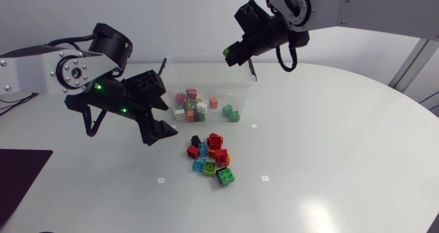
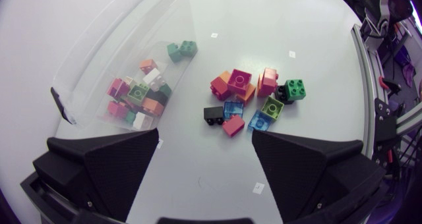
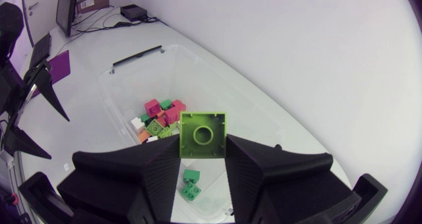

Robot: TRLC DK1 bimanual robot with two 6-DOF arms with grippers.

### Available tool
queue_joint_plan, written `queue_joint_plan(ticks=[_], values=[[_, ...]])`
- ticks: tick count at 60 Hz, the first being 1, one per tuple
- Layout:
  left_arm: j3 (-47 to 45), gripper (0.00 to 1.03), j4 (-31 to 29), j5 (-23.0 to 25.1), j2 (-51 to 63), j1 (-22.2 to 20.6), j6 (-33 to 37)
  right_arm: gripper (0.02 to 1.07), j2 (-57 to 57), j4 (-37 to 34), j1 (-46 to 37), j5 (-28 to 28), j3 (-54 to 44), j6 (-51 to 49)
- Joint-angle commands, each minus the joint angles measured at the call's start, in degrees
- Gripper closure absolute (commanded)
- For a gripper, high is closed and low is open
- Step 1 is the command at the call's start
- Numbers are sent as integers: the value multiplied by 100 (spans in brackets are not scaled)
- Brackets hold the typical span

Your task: Place the duplo bricks in the container

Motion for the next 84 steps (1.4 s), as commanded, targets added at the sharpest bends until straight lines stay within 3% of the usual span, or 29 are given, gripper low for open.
queue_joint_plan(ticks=[1,10,17,23,37,60,84], values=[[-353,5,214,52,-15,-55,379,72,310,63,64,157,228,203],[-634,5,583,52,73,-125,599,48,653,63,64,316,518,230],[-749,5,935,52,240,-195,678,20,802,54,64,421,711,265],[-784,5,987,52,372,-266,898,12,617,54,55,421,649,353],[-740,5,1040,52,627,-424,1583,9,-323,133,-24,298,-89,309],[-177,7,759,26,1611,-521,2137,9,-1843,370,-130,-220,-2022,1],[174,13,592,-53,2235,-556,2498,10,-2766,528,-68,-361,-3710,-192]])
